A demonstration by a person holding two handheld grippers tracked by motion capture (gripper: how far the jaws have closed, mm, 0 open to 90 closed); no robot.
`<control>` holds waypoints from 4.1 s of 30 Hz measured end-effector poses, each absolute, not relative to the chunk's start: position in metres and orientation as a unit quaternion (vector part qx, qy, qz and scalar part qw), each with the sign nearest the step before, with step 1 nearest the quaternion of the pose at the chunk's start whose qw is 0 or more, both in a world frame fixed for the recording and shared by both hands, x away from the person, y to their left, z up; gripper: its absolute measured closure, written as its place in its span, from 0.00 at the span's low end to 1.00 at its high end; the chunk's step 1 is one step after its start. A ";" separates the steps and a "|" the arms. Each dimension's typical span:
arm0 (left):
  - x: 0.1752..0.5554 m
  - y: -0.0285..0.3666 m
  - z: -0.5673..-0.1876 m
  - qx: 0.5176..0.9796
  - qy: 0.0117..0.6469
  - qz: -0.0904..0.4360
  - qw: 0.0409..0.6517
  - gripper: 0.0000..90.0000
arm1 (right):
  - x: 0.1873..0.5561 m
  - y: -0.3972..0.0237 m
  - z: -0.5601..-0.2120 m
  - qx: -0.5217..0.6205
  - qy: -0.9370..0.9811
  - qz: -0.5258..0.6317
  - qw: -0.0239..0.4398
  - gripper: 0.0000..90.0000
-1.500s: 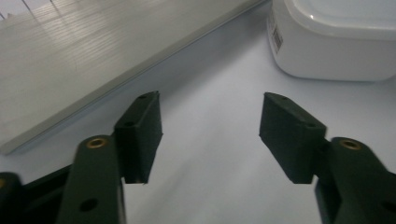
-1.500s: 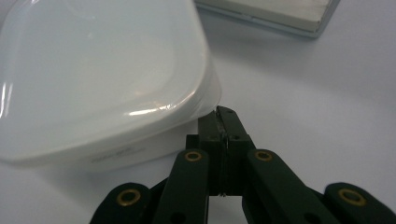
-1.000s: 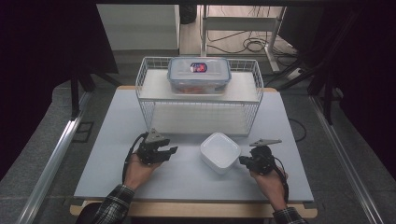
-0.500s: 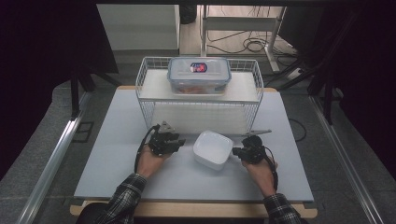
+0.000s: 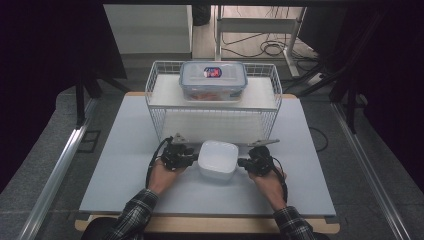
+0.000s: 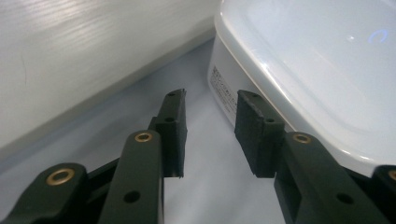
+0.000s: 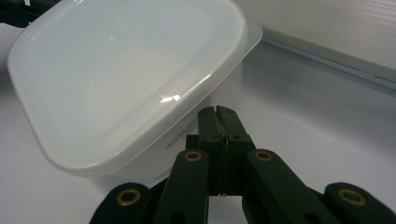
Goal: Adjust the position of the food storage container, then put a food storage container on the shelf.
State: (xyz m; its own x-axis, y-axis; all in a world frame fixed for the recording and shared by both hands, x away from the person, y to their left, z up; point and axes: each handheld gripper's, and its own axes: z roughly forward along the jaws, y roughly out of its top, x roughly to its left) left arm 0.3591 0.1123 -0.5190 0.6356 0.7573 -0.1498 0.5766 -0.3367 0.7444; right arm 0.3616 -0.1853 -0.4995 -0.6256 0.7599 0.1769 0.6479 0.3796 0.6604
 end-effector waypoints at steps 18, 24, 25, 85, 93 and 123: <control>0.312 0.123 -0.518 0.818 0.413 0.097 0.390 0.72 | 0.335 -0.175 -0.496 0.391 0.846 0.354 0.075 0.99; 0.321 0.129 -0.513 0.808 0.420 0.115 0.396 0.66 | 0.335 -0.178 -0.494 0.385 0.847 0.358 0.078 0.99; 0.325 0.131 -0.512 0.806 0.420 0.122 0.398 0.67 | 0.338 -0.179 -0.493 0.389 0.844 0.359 0.085 0.99; 0.282 0.156 -0.521 0.824 0.388 0.151 0.385 0.04 | 0.313 -0.211 -0.487 0.370 0.830 0.403 0.106 0.16; 0.285 0.156 -0.516 0.818 0.385 0.133 0.407 0.05 | 0.312 -0.206 -0.489 0.355 0.833 0.413 0.096 0.08; 0.321 0.102 -0.505 0.820 0.370 -0.016 0.437 0.17 | 0.337 -0.170 -0.487 0.386 0.830 0.402 -0.012 0.35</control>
State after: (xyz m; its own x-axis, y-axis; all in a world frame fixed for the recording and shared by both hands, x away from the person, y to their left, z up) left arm 0.3208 0.1023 -0.5050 0.7250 0.5932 -0.3501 0.6213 -0.3438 0.7041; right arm 0.3366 -0.1701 -0.4872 -0.7017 0.6316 0.3297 0.6503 0.3788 0.6585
